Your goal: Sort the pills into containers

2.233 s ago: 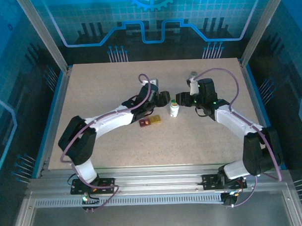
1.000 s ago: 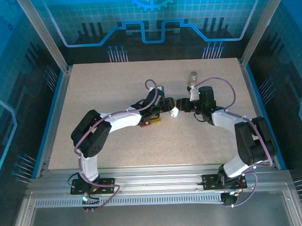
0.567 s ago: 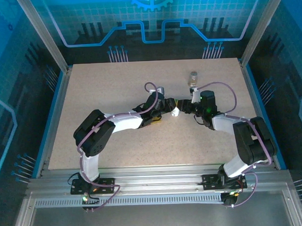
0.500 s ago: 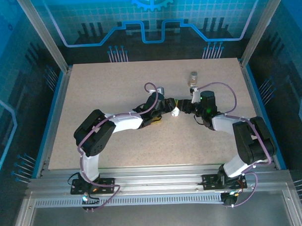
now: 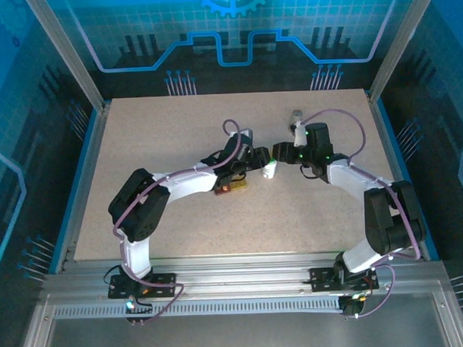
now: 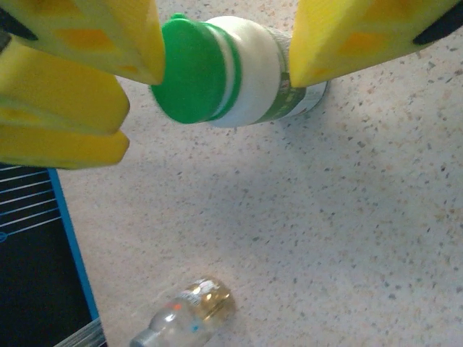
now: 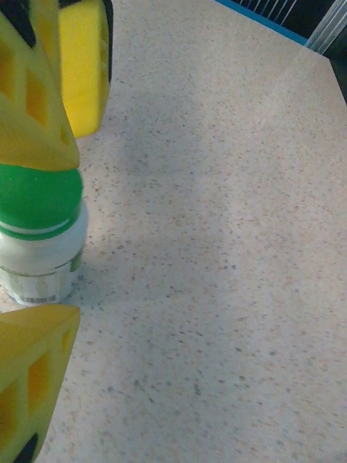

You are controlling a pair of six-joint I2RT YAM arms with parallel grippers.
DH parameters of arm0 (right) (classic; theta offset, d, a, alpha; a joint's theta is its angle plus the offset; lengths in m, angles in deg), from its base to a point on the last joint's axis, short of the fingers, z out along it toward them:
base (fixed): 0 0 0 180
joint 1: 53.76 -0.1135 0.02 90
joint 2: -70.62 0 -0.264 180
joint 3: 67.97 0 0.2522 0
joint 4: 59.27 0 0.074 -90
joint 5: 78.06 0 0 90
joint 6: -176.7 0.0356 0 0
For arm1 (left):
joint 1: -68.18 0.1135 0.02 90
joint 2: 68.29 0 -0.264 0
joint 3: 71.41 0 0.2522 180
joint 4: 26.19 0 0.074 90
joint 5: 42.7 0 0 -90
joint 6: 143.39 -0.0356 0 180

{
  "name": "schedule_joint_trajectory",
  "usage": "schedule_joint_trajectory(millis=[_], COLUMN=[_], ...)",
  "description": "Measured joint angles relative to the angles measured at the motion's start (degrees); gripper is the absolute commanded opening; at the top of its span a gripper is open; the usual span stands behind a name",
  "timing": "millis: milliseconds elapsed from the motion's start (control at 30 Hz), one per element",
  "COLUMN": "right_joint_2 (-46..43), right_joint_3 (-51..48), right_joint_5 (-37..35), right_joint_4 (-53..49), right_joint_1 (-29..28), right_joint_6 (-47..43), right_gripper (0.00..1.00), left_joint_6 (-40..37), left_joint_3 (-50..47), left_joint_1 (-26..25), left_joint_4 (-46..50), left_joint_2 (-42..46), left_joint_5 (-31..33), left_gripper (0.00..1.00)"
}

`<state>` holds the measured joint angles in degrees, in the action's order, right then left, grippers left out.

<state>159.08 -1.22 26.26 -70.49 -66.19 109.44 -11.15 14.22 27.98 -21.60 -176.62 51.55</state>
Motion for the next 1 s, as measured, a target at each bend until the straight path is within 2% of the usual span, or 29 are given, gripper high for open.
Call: schedule_joint_trajectory(millis=[133,200,433,667,733,800,833,900,1000], right_joint_2=[-0.70,-1.27,0.90,10.67,13.62,16.02,16.94,18.47,19.39], right_joint_3=[5.44,7.98,15.72,21.62,22.56,23.02,23.32,24.00,25.68], right_joint_5=[-2.82,-5.73,-15.28,-21.03,-22.29,-23.10,-23.17,-23.63,-24.30], right_joint_4=[-6.54,-10.73,-21.73,-29.09,-30.71,-32.15,-32.96,-33.97,-35.12], right_joint_1=[-0.28,-1.31,-9.38,-13.38,-14.10,-14.60,-14.75,-14.91,-14.95], right_joint_6=[-2.23,-3.52,-7.67,-8.90,-8.90,-8.94,-8.81,-8.52,-8.57], right_gripper=[0.74,0.81,0.84,0.85,0.82,0.74,0.69,0.52,0.43], left_joint_6=[-1.40,-2.75,-8.09,-11.82,-12.35,-12.44,-12.41,-12.41,-12.44], left_joint_3=[-0.13,-2.21,-18.75,-34.64,-37.11,-39.04,-39.89,-41.31,-43.06], left_joint_1=[0.66,1.09,2.89,4.11,4.11,4.11,4.11,4.11,4.11], left_joint_4=[1.38,1.38,2.69,8.09,9.31,9.84,10.05,10.43,10.64], left_joint_2=[5.09,9.99,31.69,50.93,54.99,57.99,59.12,60.50,61.18], left_joint_5=[-0.31,-0.04,5.57,12.72,14.08,15.02,15.28,15.72,16.13], left_gripper=[0.58,0.66,0.73,0.76,0.76,0.76,0.76,0.76,0.76])
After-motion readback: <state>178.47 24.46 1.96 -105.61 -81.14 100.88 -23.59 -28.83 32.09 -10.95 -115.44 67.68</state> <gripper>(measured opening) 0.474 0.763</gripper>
